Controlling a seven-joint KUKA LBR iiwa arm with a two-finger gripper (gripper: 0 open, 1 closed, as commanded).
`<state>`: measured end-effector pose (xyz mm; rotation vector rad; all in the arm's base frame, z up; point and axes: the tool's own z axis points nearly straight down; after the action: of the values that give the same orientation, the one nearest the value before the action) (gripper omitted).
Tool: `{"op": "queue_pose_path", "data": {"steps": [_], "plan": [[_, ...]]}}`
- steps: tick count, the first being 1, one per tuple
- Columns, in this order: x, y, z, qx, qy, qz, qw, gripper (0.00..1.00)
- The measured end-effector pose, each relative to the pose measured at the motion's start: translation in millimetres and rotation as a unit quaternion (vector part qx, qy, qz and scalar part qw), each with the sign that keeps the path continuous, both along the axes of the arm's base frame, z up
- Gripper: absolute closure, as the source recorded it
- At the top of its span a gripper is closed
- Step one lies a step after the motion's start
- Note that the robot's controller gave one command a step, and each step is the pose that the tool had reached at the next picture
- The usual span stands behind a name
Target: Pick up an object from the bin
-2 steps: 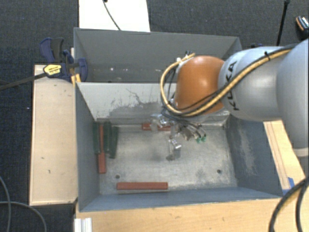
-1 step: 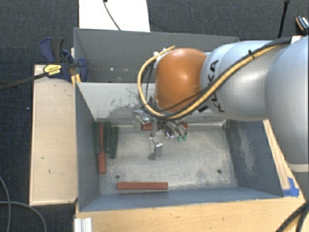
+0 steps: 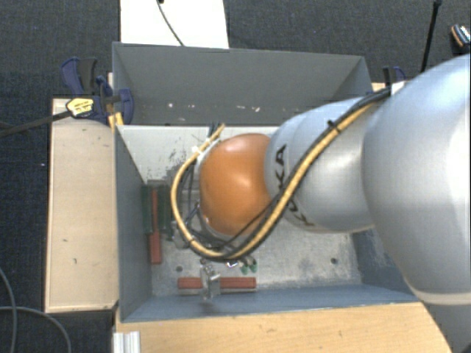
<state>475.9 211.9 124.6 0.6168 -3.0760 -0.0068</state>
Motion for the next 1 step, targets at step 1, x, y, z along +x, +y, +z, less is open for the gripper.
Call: {"op": "queue_pose_path", "data": {"steps": [1], "plan": [[14.2,-46.1,-54.7,-0.002,-0.0041,-0.062,0.9981,0.0]]}}
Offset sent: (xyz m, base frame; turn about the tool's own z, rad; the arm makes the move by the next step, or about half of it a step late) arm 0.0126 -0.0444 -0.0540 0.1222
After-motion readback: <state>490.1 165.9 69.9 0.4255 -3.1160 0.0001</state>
